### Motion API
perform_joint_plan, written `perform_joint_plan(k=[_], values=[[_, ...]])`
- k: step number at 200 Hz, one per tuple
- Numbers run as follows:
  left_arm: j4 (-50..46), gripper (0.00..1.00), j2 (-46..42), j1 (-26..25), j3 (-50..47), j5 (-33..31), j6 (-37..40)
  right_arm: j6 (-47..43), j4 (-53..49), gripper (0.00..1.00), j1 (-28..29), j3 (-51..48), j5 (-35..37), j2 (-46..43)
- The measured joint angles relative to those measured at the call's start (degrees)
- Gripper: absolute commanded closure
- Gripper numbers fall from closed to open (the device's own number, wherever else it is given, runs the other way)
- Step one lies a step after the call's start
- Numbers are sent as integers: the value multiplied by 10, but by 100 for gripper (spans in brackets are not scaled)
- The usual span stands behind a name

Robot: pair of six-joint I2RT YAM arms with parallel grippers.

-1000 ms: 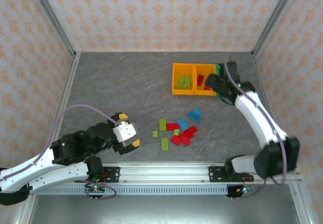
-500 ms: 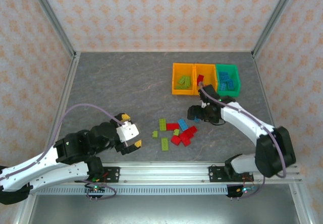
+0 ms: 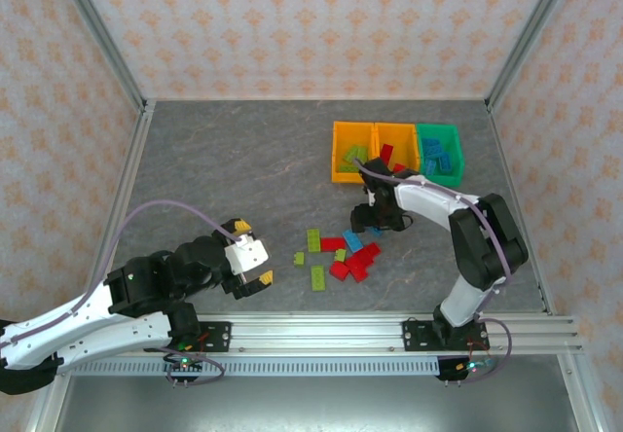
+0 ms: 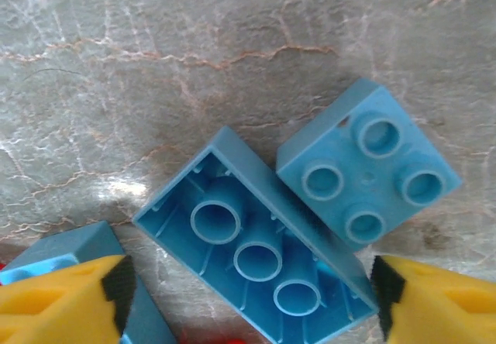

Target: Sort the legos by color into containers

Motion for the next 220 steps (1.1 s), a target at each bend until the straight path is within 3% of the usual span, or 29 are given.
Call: perform_joint_plan(k=[53, 111, 145, 185, 204, 220], values=[[0, 0, -1, 0, 0, 0, 0, 14, 15, 53, 34, -9, 0, 0], [0, 0, -5, 0, 0, 0, 0, 29, 17, 68, 37, -9, 26, 5], [0, 0, -9, 0, 0, 0, 0, 42, 19, 73, 37, -20, 43, -27], [0, 0, -15, 0, 0, 0, -1, 78, 30, 74, 32, -37, 82, -167], [0, 0, -22, 0, 0, -3, -2, 100, 38, 74, -2, -34, 110, -225], [0, 0, -26, 0, 0, -4, -5, 114, 51, 74, -66, -23, 125, -243]])
